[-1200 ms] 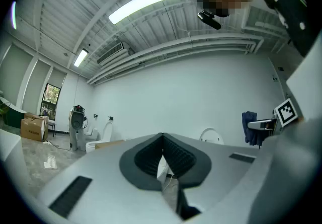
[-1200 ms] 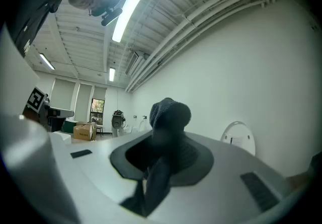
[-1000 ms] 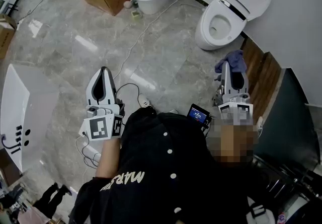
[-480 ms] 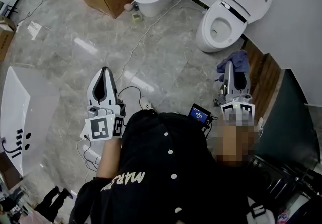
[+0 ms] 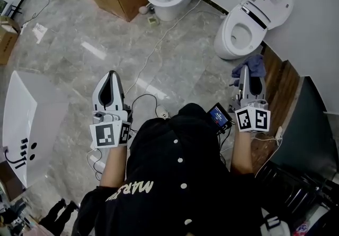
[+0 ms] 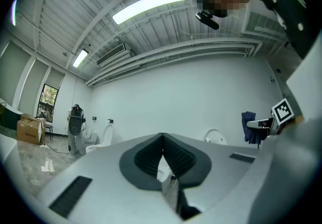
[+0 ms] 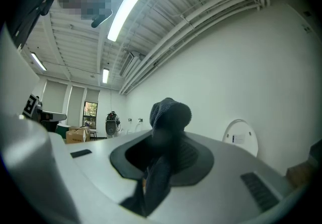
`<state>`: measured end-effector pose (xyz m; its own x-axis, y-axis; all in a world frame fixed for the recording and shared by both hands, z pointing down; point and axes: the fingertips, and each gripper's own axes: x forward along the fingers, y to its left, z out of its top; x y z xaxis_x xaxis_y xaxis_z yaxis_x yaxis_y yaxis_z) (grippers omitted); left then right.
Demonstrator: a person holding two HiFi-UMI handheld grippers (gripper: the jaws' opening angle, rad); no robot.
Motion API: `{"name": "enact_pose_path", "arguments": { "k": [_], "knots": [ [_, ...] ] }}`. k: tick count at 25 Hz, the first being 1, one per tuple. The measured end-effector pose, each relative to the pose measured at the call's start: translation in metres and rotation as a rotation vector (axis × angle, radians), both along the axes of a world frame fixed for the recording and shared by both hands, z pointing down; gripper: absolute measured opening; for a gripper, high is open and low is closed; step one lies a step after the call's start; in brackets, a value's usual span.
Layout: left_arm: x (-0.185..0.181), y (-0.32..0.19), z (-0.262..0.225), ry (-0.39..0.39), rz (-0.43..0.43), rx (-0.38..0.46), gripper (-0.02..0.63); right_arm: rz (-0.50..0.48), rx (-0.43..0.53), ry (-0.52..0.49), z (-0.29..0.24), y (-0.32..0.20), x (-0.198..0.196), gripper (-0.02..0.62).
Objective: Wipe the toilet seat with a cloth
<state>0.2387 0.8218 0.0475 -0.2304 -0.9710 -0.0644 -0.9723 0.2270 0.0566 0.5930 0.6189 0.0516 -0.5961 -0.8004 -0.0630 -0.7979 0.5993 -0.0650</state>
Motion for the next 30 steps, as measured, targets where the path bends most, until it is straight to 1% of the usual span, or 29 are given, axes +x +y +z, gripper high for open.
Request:
{"name": "enact_pose_path", "arguments": {
  "k": [7,15,21,30],
  "knots": [
    [-0.018,-0.005,0.004,0.005,0.001,0.003,0.006,0.029,-0.011,-0.018,0.005,-0.010,-0.010,0.086],
    [-0.041,-0.032,0.013,0.012,-0.031,-0.019,0.006,0.011,-0.006,-0.030,0.007,-0.048,-0.036,0.087],
    [-0.061,-0.076,0.011,0.016,-0.045,-0.019,0.006,-0.007,-0.013,-0.019,0.015,-0.094,-0.063,0.087],
    [-0.087,-0.159,-0.004,-0.016,-0.044,-0.006,0.006,-0.014,-0.004,-0.051,0.011,-0.175,-0.091,0.087]
  ]
}}
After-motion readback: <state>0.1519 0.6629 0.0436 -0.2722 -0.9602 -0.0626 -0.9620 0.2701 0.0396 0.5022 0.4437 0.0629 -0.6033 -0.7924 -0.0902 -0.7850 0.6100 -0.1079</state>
